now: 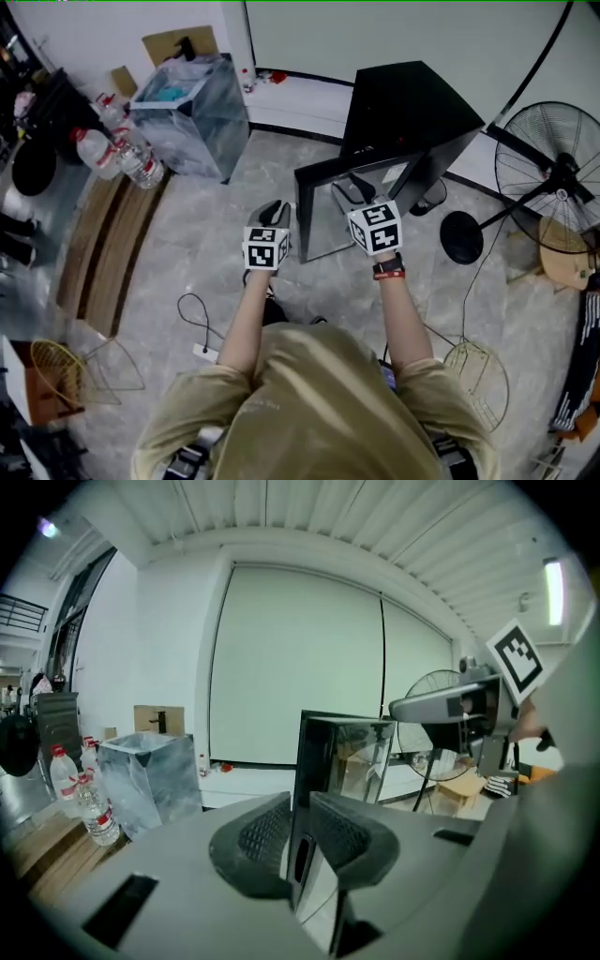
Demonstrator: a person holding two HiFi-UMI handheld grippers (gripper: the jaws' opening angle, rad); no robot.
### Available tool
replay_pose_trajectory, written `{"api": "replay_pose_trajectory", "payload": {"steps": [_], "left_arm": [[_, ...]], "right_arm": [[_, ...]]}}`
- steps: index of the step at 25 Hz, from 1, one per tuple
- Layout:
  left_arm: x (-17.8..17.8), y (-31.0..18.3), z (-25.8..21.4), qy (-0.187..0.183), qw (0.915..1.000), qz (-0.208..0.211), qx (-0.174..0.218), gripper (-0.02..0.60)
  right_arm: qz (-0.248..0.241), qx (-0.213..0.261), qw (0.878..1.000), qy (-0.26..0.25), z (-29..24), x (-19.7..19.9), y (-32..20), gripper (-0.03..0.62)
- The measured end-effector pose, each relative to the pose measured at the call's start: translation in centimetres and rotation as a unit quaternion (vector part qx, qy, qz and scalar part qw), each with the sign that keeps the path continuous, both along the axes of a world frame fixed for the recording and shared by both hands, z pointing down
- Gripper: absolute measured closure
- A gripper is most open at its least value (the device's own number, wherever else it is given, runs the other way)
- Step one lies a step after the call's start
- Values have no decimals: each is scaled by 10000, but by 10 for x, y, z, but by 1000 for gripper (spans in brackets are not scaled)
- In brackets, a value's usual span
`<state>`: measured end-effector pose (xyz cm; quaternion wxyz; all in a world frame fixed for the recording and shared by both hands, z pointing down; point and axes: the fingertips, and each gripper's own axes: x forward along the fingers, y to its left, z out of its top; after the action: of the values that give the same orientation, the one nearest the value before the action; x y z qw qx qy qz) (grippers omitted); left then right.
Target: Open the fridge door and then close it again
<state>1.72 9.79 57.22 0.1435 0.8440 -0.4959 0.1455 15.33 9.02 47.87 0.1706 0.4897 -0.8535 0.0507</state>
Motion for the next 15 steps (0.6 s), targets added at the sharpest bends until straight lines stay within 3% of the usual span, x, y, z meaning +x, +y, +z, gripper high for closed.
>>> {"api": "replay_pose_trajectory", "payload": {"steps": [6,15], "left_arm": [[-10,4,-39,153,9990,-146,394,526],[-2,11,-59,96,9970,-144,758,560]], "right_arm": [[569,116,9958,-708,-5,15,11,484],[1039,180,9888,-1055,12,20,22,558]]}}
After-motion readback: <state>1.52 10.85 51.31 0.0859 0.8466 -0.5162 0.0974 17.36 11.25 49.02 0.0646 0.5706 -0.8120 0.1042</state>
